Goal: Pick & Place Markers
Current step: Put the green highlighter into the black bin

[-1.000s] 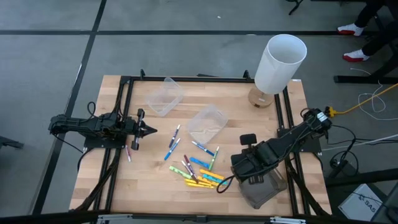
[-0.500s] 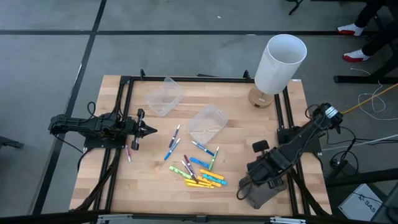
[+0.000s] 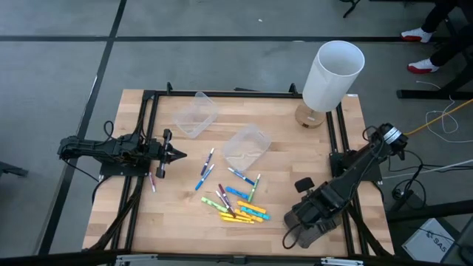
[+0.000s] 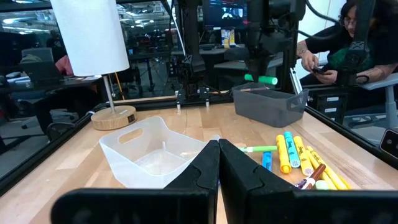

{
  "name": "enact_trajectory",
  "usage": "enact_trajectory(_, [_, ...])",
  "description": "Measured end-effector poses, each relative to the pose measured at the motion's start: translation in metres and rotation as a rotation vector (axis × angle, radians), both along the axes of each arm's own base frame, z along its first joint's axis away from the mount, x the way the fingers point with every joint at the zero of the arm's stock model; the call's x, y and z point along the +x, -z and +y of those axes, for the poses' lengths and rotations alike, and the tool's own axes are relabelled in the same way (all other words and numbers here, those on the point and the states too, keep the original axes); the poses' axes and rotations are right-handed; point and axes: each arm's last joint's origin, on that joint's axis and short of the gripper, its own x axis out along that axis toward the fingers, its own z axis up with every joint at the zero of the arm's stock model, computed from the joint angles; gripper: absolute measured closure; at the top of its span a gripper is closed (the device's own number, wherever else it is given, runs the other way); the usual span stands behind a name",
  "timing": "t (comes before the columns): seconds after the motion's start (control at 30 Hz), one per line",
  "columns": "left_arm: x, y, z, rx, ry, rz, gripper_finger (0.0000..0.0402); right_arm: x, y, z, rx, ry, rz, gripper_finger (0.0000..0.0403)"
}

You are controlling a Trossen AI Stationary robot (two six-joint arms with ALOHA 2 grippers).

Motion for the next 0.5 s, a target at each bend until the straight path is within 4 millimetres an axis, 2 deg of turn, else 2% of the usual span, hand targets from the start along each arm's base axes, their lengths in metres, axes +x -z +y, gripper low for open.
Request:
enact_trajectory(0.27, [0.0, 0.0, 0.0, 0.0, 0.0, -0.001, 0.0398, -0.008, 0.024, 0.008, 0.014, -0.036, -0.012, 0.0342])
enact_trajectory(0.5, [0.0, 0.0, 0.0, 0.0, 0.0, 0.0, 0.0398, -0.016, 0.048, 0.003, -0.013, -0.047, 0.016, 0.0342])
